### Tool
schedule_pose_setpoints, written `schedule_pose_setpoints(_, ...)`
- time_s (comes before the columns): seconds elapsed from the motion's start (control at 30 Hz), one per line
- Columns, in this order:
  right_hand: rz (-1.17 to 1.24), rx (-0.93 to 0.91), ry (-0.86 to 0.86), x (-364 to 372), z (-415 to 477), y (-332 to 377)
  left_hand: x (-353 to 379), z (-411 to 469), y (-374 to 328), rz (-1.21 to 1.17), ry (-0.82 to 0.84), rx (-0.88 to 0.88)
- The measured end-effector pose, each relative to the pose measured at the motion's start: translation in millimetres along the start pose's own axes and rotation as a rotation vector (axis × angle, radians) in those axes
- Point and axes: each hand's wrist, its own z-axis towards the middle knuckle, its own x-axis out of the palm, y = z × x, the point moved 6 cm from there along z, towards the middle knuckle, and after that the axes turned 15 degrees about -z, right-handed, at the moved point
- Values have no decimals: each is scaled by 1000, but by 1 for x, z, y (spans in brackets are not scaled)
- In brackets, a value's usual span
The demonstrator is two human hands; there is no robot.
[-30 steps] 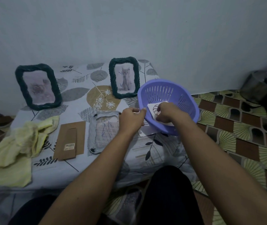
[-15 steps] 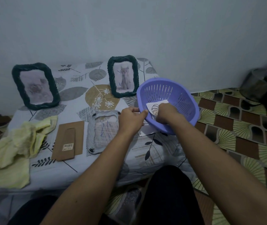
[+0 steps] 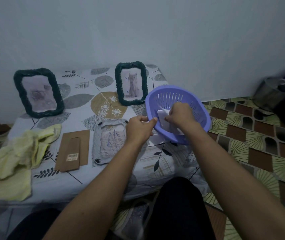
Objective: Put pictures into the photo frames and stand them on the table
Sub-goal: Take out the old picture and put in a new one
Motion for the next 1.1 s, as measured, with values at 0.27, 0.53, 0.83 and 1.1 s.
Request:
schedule_pose_setpoints(0.27,202,-175,-370,-62,-49,47,-27,-5,-8,-159,-21,30)
schedule_pose_setpoints(0.53,459,-380,-413,-53,-96,122,-83,-2,6,-471,-19,-49)
schedule_pose_setpoints(0.83,653,-308,-270,-3,-106,155,-152,-24,35,-456,-174,-118)
schedule_pose_setpoints(1.1,426,-147,-60,51,-98,144,-183,-33,30,152,-344,145)
